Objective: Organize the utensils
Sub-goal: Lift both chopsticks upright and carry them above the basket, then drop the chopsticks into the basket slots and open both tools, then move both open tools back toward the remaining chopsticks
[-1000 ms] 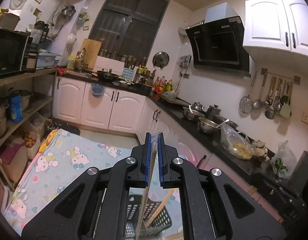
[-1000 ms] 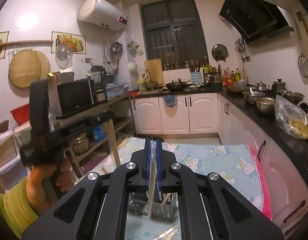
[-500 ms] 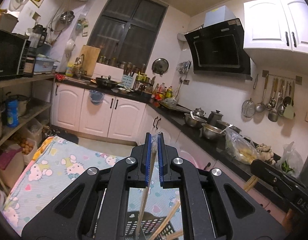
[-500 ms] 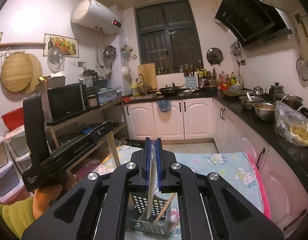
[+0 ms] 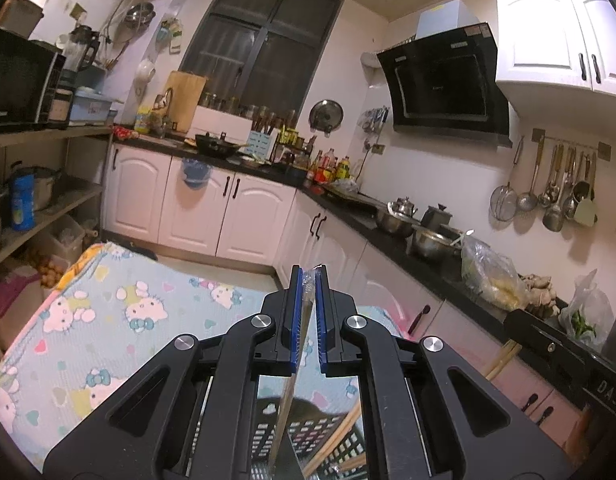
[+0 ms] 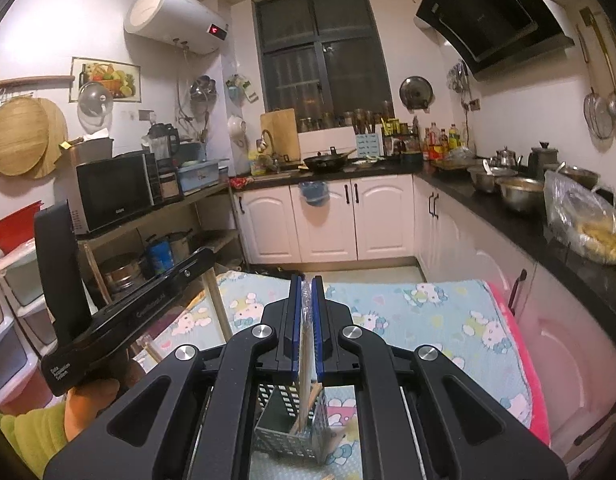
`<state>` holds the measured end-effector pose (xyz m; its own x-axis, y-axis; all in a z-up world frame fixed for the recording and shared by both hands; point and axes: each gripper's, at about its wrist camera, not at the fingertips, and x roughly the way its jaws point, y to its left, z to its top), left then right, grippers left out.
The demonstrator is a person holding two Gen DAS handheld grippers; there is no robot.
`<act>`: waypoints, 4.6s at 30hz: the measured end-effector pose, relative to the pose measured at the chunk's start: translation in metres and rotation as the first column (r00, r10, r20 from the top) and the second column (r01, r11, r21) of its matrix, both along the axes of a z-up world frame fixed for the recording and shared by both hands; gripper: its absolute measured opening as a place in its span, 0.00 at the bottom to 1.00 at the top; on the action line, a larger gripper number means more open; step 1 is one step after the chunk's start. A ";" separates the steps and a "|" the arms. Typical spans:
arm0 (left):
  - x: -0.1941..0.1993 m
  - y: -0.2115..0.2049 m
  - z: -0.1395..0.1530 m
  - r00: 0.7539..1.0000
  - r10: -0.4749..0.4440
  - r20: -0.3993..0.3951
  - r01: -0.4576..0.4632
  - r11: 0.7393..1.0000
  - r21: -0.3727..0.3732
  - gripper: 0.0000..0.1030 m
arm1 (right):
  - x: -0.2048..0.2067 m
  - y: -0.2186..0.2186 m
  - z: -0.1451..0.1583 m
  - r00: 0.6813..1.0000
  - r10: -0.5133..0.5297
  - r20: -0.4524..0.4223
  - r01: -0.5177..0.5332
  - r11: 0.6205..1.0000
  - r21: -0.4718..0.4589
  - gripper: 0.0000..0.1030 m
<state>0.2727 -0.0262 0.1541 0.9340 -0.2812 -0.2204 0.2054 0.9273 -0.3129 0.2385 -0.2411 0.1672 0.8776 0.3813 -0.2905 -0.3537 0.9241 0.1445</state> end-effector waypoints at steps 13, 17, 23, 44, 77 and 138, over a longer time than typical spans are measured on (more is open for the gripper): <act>-0.005 0.002 -0.026 0.998 -0.006 -0.056 0.008 0.999 0.031 0.02 | -0.001 -0.005 -0.038 0.998 -0.002 -0.067 0.005 0.999 0.036 0.05; -0.008 0.006 -0.028 0.997 -0.009 -0.070 0.011 0.999 0.033 0.02 | 0.000 -0.004 -0.048 0.995 0.004 -0.095 0.002 0.999 0.054 0.05; -0.010 0.011 -0.032 0.994 -0.022 -0.109 0.024 0.999 0.022 0.08 | -0.002 -0.004 -0.054 0.993 0.002 -0.118 0.006 0.998 0.064 0.06; -0.032 0.024 -0.036 0.983 -0.045 -0.178 0.042 0.999 -0.018 0.52 | -0.018 -0.010 -0.062 0.987 -0.012 -0.159 0.021 0.998 0.059 0.33; -0.112 0.045 -0.061 0.967 -0.043 -0.251 0.030 0.998 -0.055 0.89 | -0.089 -0.012 -0.079 0.987 -0.033 -0.160 0.028 0.999 -0.033 0.57; -0.122 0.074 -0.201 0.787 -0.057 -0.614 -0.009 0.995 -0.104 0.40 | -0.052 0.008 -0.197 0.859 0.004 -0.511 -0.069 0.992 -0.108 0.30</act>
